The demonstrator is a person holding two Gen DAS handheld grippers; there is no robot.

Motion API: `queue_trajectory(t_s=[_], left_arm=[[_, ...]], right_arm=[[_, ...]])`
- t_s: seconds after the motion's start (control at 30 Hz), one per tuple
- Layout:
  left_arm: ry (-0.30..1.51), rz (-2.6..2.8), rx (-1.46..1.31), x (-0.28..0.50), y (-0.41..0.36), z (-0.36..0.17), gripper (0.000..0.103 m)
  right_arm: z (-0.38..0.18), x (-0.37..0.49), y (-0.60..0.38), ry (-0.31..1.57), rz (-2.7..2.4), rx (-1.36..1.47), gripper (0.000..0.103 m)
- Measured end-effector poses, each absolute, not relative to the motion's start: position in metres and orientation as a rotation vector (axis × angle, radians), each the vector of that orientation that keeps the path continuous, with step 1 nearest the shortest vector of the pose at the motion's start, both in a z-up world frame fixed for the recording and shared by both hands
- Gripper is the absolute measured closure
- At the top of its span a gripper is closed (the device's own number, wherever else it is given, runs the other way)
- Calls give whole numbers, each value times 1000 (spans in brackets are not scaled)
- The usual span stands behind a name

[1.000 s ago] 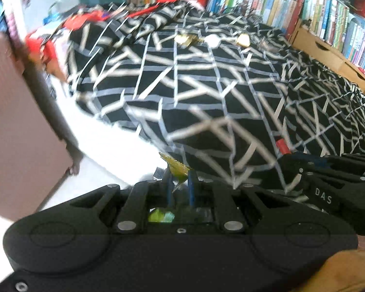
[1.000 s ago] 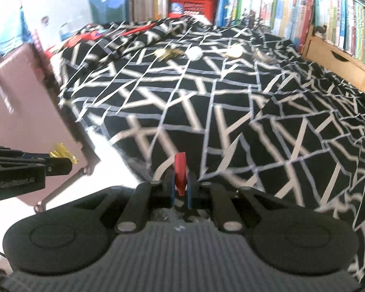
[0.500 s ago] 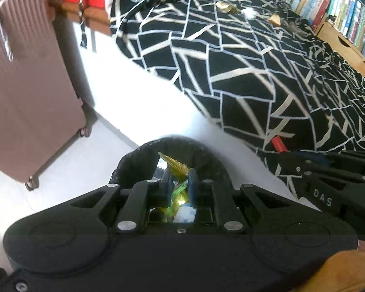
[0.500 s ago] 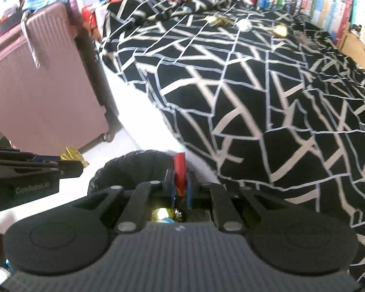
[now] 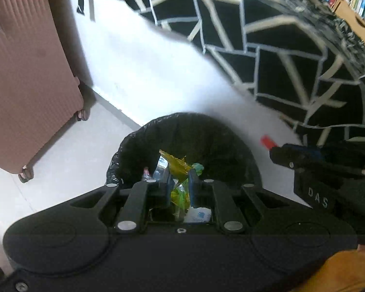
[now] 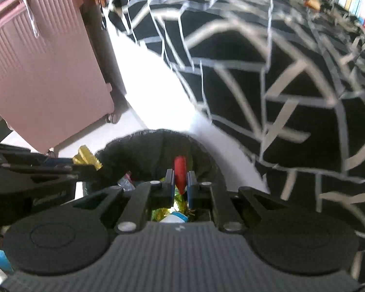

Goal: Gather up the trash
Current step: 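Open both grippers to drop the wrapper and red stick into the bin, then move both grippers back to the trash on the bed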

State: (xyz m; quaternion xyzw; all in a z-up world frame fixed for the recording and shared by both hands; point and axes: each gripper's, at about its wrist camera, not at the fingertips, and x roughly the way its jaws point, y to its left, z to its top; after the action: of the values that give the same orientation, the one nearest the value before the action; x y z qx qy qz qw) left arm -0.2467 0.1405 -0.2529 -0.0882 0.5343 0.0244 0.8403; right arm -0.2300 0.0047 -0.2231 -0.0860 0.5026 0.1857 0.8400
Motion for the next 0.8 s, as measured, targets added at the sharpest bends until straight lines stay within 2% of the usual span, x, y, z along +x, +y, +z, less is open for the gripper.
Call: queue_trajectory(t_s=[0.1, 0.23, 0.3, 0.33, 0.37, 0.43, 0.5, 0.6, 0.67, 0.8], left_arm=[[1139, 59, -183, -241, 143, -284, 88], [1154, 61, -174, -236, 144, -321, 86], [1168, 58, -168, -233, 145, -338, 81], [1173, 58, -172, -233, 146, -344, 76], [1181, 58, -178, -232, 146, -351, 72], [1195, 59, -188, -232, 148, -360, 59], [1209, 72, -191, -231, 147, -365, 53], [1237, 82, -205, -232, 147, -364, 45], [1244, 78, -223, -231, 148, -358, 34], [1240, 92, -210, -232, 146, -338, 27]], right_arm=[[-255, -227, 4, 1083, 406, -192, 88], [-290, -223, 3, 1098, 403, -179, 81], [-305, -220, 2, 1108, 401, -171, 80], [-311, -219, 3, 1111, 398, -172, 76], [-316, -218, 3, 1112, 396, -171, 65], [-322, -217, 4, 1113, 395, -164, 60], [-324, -216, 4, 1117, 388, -160, 53], [-319, -214, 3, 1125, 377, -153, 47], [-311, -214, 2, 1127, 375, -149, 45], [-294, -213, -1, 1125, 370, -149, 41]])
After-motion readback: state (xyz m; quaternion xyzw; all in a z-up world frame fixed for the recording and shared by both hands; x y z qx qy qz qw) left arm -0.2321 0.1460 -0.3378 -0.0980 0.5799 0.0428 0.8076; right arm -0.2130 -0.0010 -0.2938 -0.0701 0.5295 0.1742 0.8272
